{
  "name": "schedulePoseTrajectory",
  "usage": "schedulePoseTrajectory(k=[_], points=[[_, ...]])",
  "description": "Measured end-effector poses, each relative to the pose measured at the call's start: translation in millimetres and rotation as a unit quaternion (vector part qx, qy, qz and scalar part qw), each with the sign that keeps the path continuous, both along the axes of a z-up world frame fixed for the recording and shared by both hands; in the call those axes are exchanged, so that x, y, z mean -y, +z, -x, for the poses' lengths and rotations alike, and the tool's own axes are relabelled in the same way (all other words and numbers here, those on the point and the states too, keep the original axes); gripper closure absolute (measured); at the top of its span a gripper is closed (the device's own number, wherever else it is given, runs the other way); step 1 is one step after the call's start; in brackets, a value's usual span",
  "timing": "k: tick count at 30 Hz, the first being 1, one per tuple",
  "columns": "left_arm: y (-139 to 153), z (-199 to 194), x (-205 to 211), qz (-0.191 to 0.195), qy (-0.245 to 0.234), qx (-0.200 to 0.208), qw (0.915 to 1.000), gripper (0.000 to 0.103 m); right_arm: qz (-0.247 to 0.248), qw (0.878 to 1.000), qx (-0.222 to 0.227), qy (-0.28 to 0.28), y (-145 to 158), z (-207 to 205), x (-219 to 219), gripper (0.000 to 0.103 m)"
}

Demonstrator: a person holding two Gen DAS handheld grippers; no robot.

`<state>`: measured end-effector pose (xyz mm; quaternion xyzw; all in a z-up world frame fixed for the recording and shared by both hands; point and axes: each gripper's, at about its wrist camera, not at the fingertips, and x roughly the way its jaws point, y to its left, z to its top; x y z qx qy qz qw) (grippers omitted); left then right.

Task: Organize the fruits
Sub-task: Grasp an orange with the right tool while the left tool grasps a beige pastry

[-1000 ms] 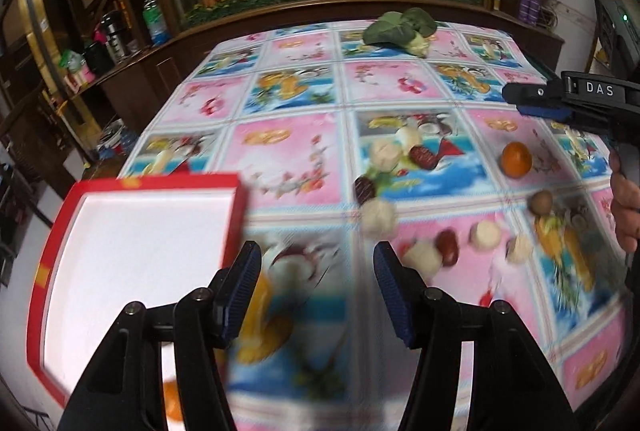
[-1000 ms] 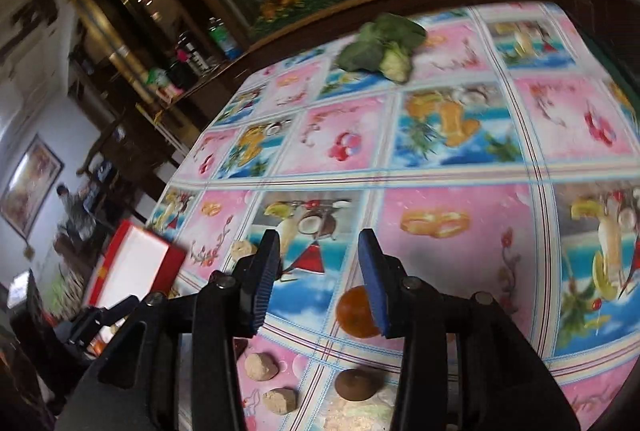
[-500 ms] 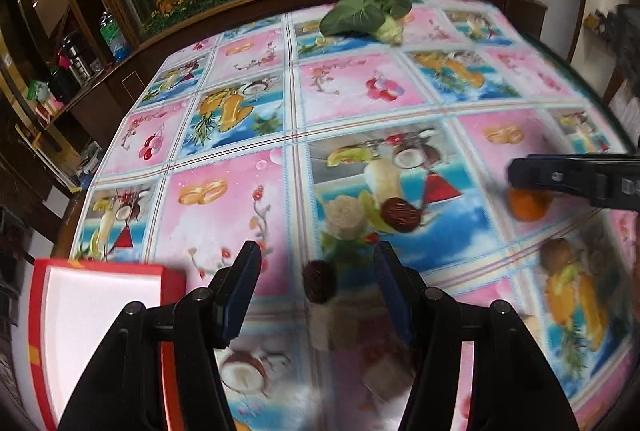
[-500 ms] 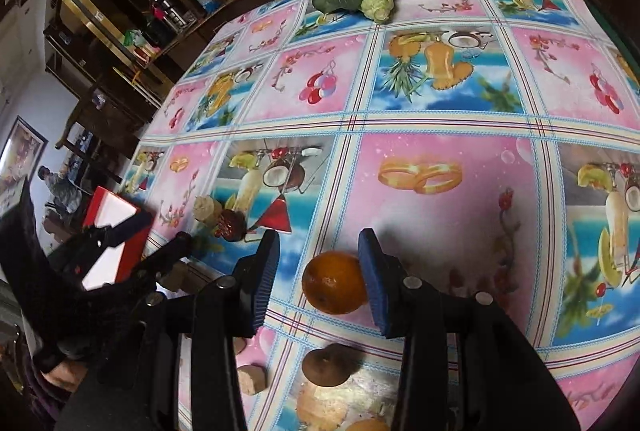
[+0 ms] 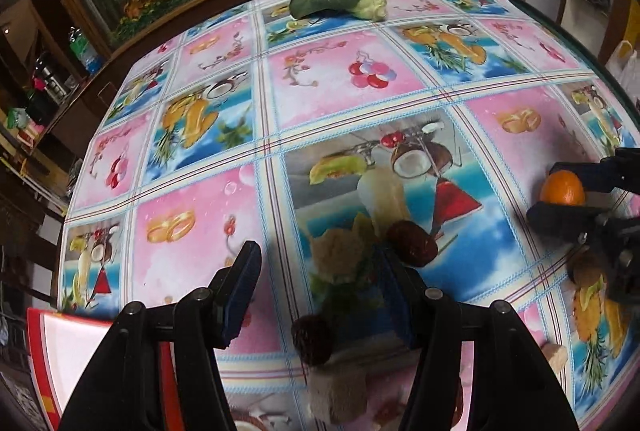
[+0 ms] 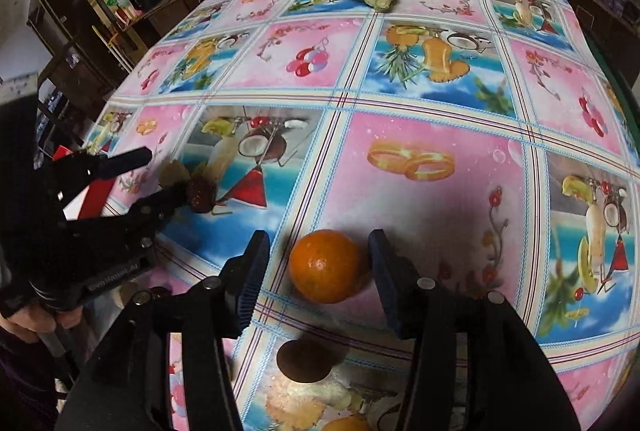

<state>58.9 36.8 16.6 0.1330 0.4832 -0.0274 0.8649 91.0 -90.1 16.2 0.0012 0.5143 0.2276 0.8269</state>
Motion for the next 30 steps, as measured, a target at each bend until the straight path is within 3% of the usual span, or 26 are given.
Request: schedulePoseTrajectory(k=[5,9,16,23,28,30], points=[[0,3,-3,0.012,-0.009,0.001,0.9999,0.045,0.049,0.998,0.03,0.021,-1,9,-13,0.051],[0,8,-3,0.008,-0.023,-0.003,0.9997,0.045,0.077,0.996,0.048,0.022,-2,11,-16,0.063],[2,8,-8,0.004,-0.025,-0.008,0.9997,0.053,0.04,0.999,0.028,-0.004,-1,4,-5,0.066],[0,-1,-4,0.014,-0.023,-0.007,0.9996,0.054,0.006,0.999,0.01,-0.031,0,-2,6,0.066],[-1,1,-1,0.037,-0.026,-0.005,0.9989,0.074,-0.003,0.999,0.006,-0.037,1,-2,8,0.066],[-1,3,1,0.036,-0.026,0.0,0.999,0.076,-0.003,0.999,0.007,-0.038,1,-3,8,0.066]])
